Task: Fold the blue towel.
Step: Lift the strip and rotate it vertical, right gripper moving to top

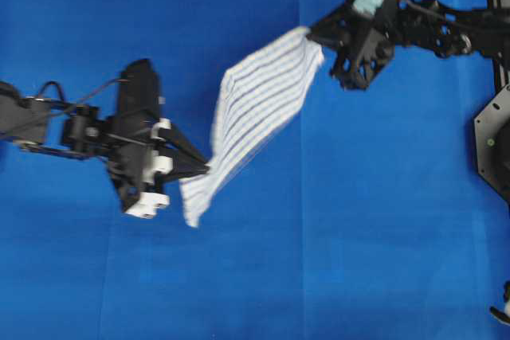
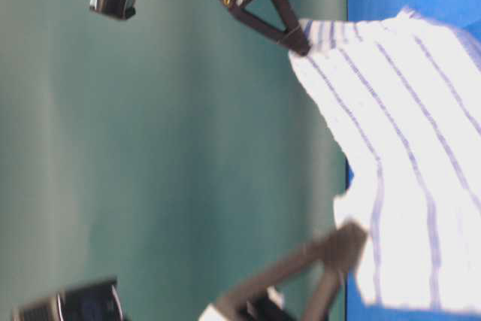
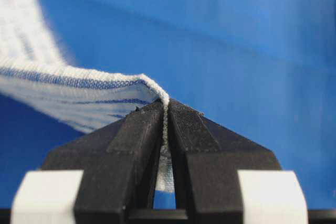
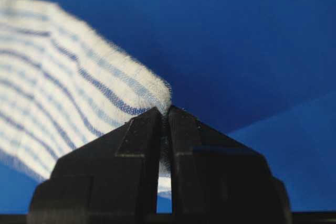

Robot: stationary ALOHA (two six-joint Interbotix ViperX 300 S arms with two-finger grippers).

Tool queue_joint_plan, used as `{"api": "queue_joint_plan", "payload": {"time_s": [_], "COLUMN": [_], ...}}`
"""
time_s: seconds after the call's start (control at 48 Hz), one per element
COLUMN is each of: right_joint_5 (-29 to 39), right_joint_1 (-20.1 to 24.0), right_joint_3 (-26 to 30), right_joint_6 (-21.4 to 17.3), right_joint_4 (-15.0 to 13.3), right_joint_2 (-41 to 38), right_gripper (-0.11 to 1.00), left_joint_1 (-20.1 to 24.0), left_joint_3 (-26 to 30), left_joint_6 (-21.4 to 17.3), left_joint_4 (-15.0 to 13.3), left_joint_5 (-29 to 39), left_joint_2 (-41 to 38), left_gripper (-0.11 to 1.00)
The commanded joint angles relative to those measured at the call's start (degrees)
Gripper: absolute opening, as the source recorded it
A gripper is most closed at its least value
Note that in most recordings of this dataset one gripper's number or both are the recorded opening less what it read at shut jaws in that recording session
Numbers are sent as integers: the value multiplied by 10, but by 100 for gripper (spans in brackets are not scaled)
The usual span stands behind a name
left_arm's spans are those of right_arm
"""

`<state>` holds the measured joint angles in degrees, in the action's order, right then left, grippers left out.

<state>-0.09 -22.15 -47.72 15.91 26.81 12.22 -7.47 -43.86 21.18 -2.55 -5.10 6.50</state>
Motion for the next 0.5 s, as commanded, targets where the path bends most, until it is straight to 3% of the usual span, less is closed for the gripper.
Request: {"api": "queue_joint_plan", "payload": {"time_s": [0.0, 0.208, 0.479], "right_joint_5": [-2, -2, -2], "right_joint_1": [-11, -30, -51], "right_joint_3": [30, 59, 69], "right_joint_6": [1, 2, 2], "right_joint_4": [-14, -48, -62], "right_joint_2": [-2, -12, -17], "right_gripper": [4, 4, 4], "left_joint_1": [-2, -3, -4], "left_joint_3": [48, 130, 209], "left_joint_6": [0, -1, -1], "left_joint_4": [-1, 0, -1], "left_joint_5": [-6, -14, -33], "left_joint_2": [-22, -86, -142], "left_gripper": [3, 3, 3]}}
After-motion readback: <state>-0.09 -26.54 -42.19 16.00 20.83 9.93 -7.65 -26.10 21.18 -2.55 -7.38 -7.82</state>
